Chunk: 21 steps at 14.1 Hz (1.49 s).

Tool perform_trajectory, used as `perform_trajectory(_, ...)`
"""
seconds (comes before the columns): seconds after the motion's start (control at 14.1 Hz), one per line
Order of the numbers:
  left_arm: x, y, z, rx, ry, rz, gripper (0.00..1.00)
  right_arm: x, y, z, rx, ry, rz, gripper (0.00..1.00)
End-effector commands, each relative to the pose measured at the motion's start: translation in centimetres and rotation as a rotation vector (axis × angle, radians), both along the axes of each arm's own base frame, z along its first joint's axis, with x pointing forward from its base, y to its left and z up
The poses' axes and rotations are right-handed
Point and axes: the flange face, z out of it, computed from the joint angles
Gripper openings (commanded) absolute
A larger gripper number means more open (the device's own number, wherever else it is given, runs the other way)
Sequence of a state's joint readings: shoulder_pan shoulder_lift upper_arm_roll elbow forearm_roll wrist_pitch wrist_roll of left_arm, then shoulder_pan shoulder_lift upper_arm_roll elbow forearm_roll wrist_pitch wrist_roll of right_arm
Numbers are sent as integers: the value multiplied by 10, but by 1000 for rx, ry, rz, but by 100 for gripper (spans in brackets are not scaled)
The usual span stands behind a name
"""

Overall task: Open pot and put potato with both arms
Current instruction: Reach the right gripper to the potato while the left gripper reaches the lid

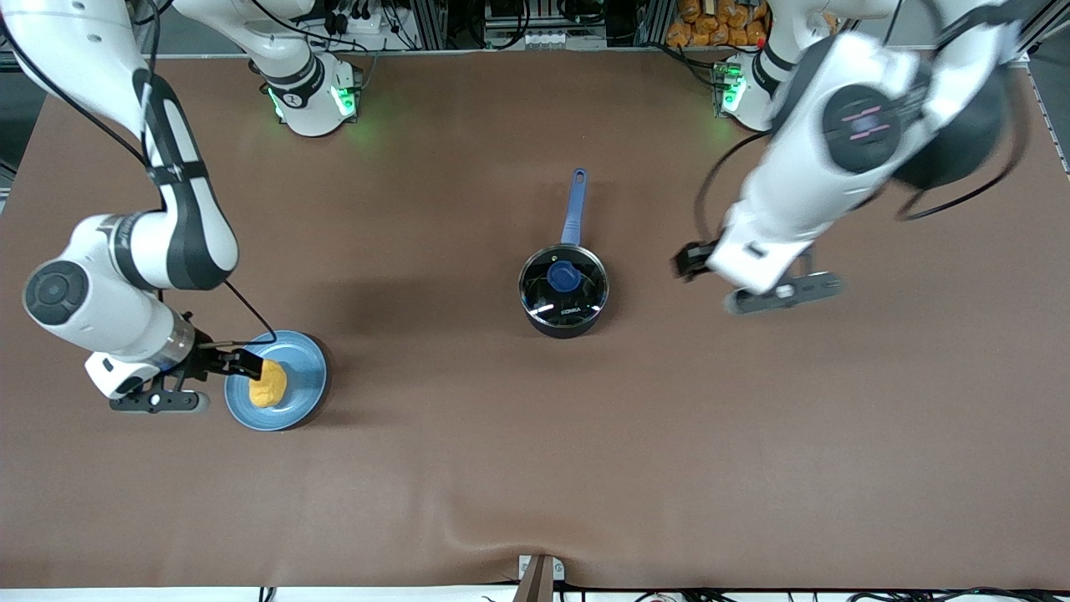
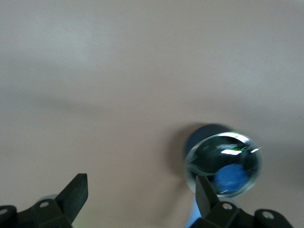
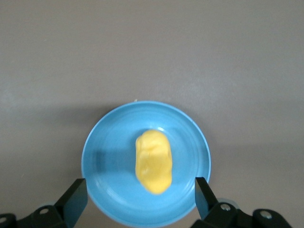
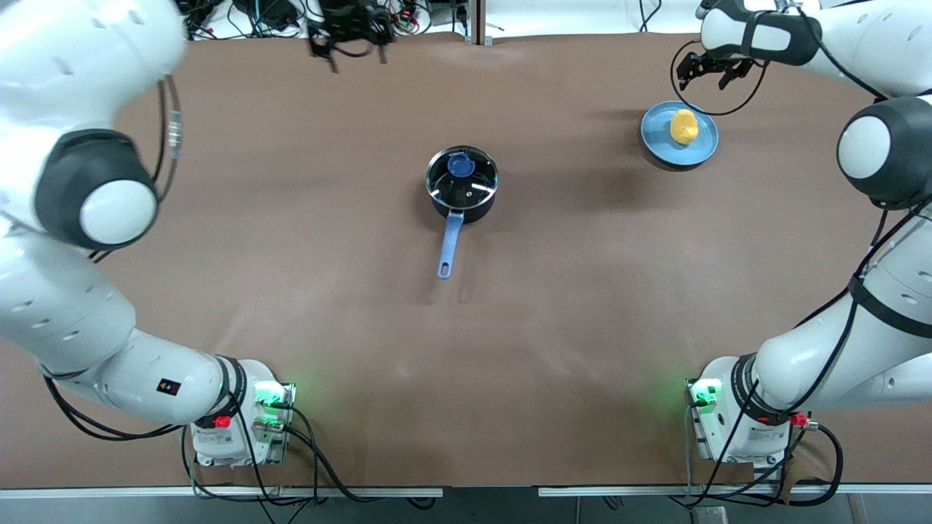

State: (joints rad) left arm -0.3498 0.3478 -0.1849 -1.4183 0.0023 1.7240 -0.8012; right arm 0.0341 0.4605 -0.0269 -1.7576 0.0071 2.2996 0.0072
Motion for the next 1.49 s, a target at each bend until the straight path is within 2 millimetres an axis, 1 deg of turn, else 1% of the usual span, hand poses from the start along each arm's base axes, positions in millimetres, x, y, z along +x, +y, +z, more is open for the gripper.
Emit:
perform_trajectory(0.0,2,-50,-14,-27,-14,155,100,6,-8,-27,7,-21,-12,100)
perform_trajectory(0.14,-7,-77,-39,-13,13,259,100,7,-15,-48,6,-18,-19,100)
perform_trajectory(0.28,-19,-109,-68,-2,29,397,100,6,-14,-62,7,-5,-17,100)
perform_trajectory(0.35,-19,-119,-76,-22,22,483,100,5,-14,-71,7,8,-17,100)
perform_trajectory(0.42,-24,-130,-82,-43,9,525,100,4,-12,-80,8,21,-14,100)
perform_trajectory(0.5,-34,-140,-93,-35,11,528,100,3,-10,-85,9,29,-12,100)
perform_trajectory(0.57,-44,-147,-103,-15,16,511,100,3,-9,-89,11,34,-9,100)
perform_trajectory(0.64,-47,-148,-118,4,28,506,100,3,-9,-90,11,31,-9,100)
perform_trajectory(0.71,-49,-150,-127,2,28,504,100,2,-9,-99,11,38,-9,100)
perform_trajectory(0.78,-51,-153,-142,-1,28,500,100,2,-9,-103,10,34,-8,100)
perform_trajectory(0.85,-60,-161,-154,-9,26,492,100,1,-6,-110,11,40,-2,100)
perform_trajectory(0.92,-66,-164,-165,-5,26,494,100,1,-5,-112,11,43,-2,100)
perform_trajectory(1.06,-76,-159,-189,9,29,494,100,1,-8,-113,11,40,-5,100)
perform_trajectory(1.13,-84,-164,-195,18,24,479,100,1,-8,-112,12,39,-6,95)
perform_trajectory(1.2,-88,-164,-200,30,25,472,100,1,-8,-112,11,39,-5,75)
perform_trajectory(1.27,-90,-164,-202,34,27,470,100,1,-8,-113,12,40,-8,57)
perform_trajectory(1.34,-91,-165,-203,35,29,467,100,1,-8,-113,12,40,-6,42)
perform_trajectory(1.42,-91,-166,-203,35,29,467,100,1,-6,-112,13,40,-5,33)
